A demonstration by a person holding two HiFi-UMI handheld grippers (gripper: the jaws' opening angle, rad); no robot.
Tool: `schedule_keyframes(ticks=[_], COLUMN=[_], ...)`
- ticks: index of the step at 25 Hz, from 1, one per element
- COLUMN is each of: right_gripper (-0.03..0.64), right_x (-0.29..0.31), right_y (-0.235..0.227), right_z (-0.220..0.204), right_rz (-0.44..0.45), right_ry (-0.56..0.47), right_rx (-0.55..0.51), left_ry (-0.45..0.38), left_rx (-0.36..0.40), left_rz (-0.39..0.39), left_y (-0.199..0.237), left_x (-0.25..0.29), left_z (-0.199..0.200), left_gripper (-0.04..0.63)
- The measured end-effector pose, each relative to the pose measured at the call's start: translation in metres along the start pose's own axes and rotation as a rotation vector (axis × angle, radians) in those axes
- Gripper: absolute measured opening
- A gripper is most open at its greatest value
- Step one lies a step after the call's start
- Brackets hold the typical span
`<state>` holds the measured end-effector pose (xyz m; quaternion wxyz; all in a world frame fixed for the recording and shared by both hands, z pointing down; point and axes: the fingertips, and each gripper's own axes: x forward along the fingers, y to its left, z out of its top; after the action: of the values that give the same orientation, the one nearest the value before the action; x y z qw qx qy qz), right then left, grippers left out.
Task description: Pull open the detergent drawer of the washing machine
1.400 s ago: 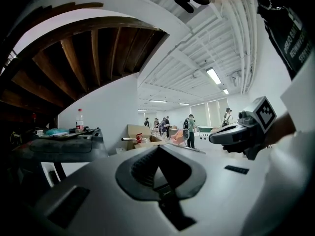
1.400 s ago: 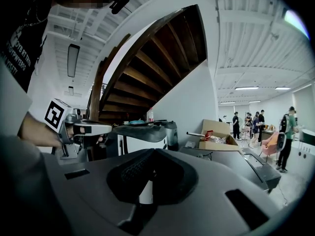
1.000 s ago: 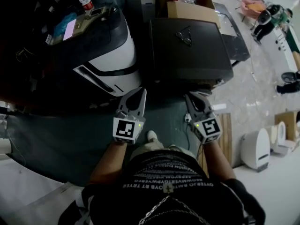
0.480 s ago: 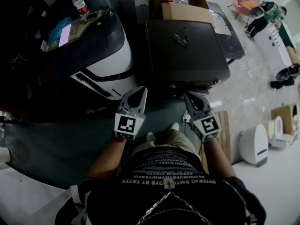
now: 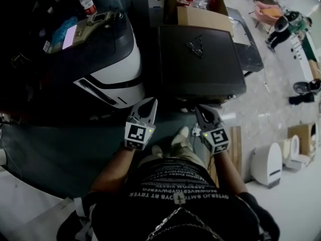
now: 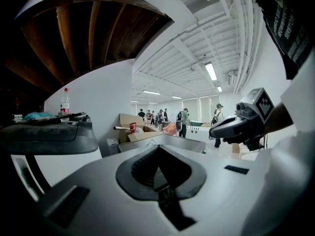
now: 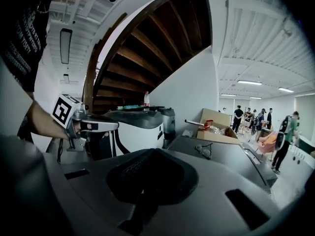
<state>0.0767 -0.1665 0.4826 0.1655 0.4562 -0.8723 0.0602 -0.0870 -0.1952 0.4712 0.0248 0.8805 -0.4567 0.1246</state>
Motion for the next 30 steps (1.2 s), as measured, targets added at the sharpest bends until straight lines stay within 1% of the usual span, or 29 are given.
schedule_keyframes(ticks=[3, 5, 10, 13, 15, 19, 22, 25, 28, 29, 30], right_gripper=[0.002, 0.002, 0.003, 0.002, 0.003, 0.003, 0.003, 0.003, 0.005, 0.025, 0.064], right_x=[0.011, 0.019, 0.039, 0.048, 0.053, 0.065, 0.07, 0.079, 0.087, 0.089, 0.091], right_y=[-0.012, -0.019, -0.037, -0.047, -0.056, -0.071, -0.079, -0.081, -0.073, -0.072, -0.072], right_z=[-0.021, -0.036, -0.087, -0.11, -0.125, -0.146, -0.155, -0.17, -0.165, -0.166, -0.169], right_rz=[0.003, 0.011, 0.029, 0.025, 0.022, 0.035, 0.028, 0.046, 0.079, 0.087, 0.092], right_ry=[0.038, 0.087, 0.313, 0.412, 0.46, 0.518, 0.553, 0.578, 0.582, 0.587, 0.598], right_rx=[0.019, 0.042, 0.114, 0.141, 0.158, 0.156, 0.13, 0.123, 0.141, 0.144, 0.145], left_ry=[0.056, 0.08, 0.131, 0.179, 0.208, 0.262, 0.298, 0.314, 0.316, 0.321, 0.331], left_rx=[0.002, 0.012, 0.017, 0.019, 0.024, 0.042, 0.039, 0.035, 0.035, 0.032, 0.028], left_rz=[-0.01, -0.004, 0.013, 0.014, 0.017, 0.026, 0.017, 0.009, -0.006, -0.009, -0.01], left_y=[-0.003, -0.003, -0.008, -0.012, -0.014, -0.013, -0.012, -0.011, -0.011, -0.011, -0.01], left_x=[0.013, 0.022, 0.047, 0.06, 0.067, 0.079, 0.086, 0.092, 0.102, 0.104, 0.105], left_z=[-0.02, -0.032, -0.061, -0.083, -0.096, -0.121, -0.136, -0.149, -0.164, -0.168, -0.172], left_gripper=[-0.008, -0.008, -0.008, -0.008, -0.008, -0.008, -0.008, -0.008, -0.006, -0.006, -0.006])
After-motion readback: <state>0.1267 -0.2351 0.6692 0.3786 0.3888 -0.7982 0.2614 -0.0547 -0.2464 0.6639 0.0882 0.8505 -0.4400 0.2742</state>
